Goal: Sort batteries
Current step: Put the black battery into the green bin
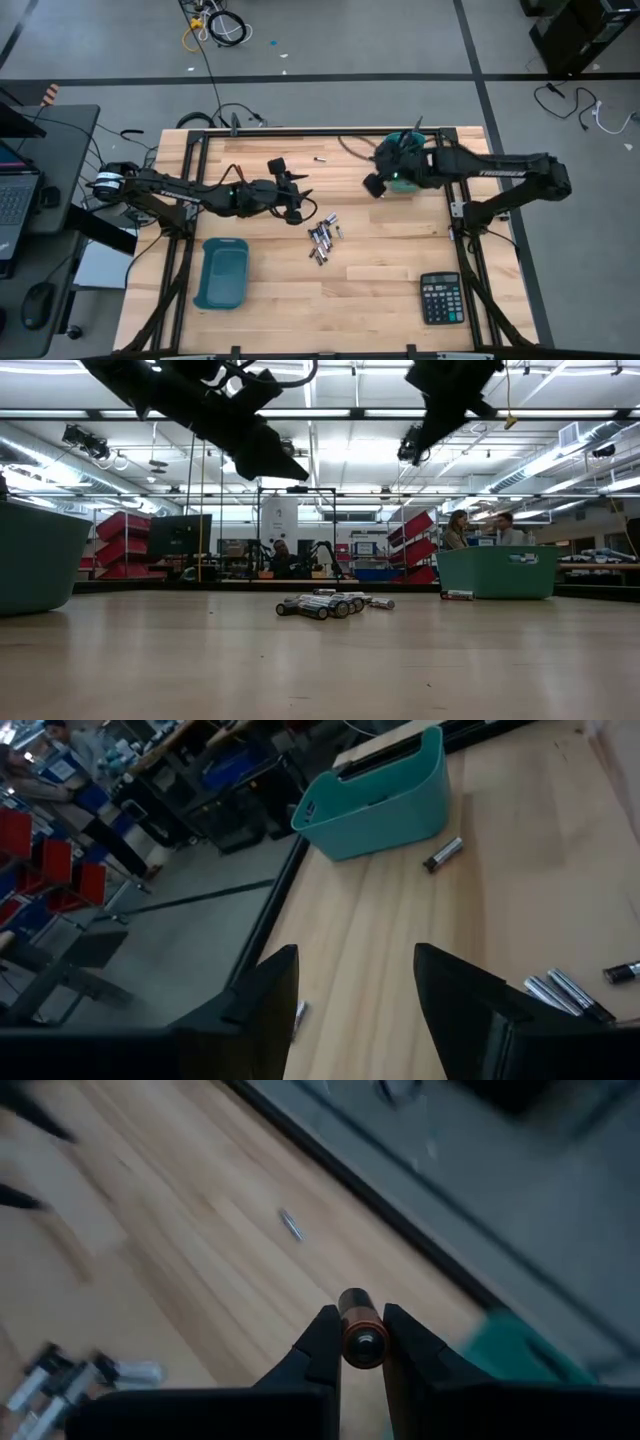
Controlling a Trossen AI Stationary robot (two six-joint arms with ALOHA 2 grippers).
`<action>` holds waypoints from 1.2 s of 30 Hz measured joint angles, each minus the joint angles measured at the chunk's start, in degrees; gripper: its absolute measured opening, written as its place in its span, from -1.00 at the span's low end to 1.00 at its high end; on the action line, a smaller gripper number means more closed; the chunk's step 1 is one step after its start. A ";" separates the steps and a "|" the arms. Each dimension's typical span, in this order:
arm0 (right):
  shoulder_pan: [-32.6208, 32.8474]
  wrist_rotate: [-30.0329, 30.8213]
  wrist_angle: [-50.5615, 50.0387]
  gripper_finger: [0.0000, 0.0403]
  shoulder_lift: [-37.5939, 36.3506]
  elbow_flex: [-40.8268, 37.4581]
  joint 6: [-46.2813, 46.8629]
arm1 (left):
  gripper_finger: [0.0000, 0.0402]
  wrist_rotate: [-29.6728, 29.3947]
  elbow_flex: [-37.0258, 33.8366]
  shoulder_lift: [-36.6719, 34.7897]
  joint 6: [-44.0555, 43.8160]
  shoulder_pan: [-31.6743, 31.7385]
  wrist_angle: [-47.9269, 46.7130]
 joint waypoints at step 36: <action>-42.33 -21.77 -2.66 -0.80 -1.34 -7.79 -12.16 | -0.01 -10.50 0.00 -0.17 -8.89 -1.54 -6.31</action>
